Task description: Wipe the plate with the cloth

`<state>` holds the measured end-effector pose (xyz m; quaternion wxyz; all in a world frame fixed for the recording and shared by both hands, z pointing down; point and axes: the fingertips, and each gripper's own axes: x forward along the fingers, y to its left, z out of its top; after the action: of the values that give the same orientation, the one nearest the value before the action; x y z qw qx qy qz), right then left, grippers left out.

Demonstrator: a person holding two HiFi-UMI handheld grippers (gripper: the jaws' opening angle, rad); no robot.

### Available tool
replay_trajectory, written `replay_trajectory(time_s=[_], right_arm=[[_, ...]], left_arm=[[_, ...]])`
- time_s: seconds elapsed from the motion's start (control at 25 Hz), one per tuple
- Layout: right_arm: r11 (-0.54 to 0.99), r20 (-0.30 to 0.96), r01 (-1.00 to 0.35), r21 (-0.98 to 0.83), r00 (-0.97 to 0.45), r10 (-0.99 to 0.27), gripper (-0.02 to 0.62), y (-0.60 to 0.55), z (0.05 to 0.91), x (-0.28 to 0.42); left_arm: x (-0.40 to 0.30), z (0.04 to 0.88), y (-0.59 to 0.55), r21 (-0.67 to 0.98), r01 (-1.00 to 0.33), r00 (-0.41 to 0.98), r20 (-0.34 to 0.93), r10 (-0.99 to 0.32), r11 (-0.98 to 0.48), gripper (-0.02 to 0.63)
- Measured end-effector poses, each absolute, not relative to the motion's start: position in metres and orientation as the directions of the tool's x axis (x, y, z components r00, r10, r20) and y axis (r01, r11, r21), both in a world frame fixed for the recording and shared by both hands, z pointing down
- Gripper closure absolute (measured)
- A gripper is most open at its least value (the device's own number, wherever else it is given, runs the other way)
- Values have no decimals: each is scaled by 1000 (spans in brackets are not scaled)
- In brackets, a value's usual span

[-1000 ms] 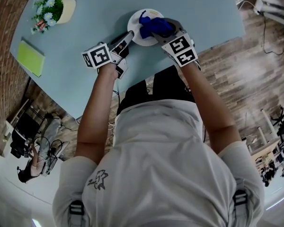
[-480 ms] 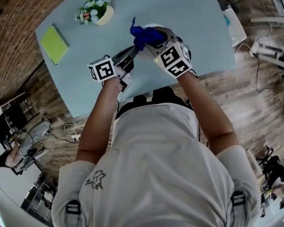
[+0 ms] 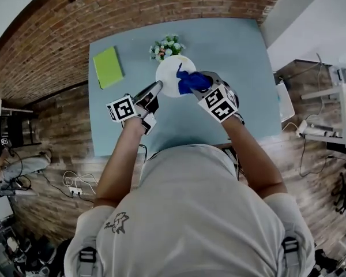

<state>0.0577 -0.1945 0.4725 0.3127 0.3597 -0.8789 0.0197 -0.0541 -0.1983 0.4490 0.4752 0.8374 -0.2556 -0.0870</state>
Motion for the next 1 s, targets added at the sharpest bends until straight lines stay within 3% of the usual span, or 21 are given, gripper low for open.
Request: replay_trajectory(time_s=[0.16,0.32,0.6,0.8,1.0], right_arm=[[703,539,-649,292,-496,-681,430,-223,428,46],[714,483,-590,377,-532,-695,430,-228,381,-8],[819,482,-430,379,-665,-571,431,-177,368,-112],[855,555,-409,320,-650,-519,431,-165,400,-121],[808,562,-478,346,-584,-586,431,-199,394,-112]], left_arm=[[-81,430,-176,848,-278,876,31,-481,-451,584],[-95,417,-166,862,-252,878,13,-478,-440,583],[-149,381,-182,876,-214,813,-86,-576,-433,584],[-189,372,-180,884,-190,776,-132,-617,-428,583],[-220,380,-159,884,-207,771,-116,-626,-418,581]])
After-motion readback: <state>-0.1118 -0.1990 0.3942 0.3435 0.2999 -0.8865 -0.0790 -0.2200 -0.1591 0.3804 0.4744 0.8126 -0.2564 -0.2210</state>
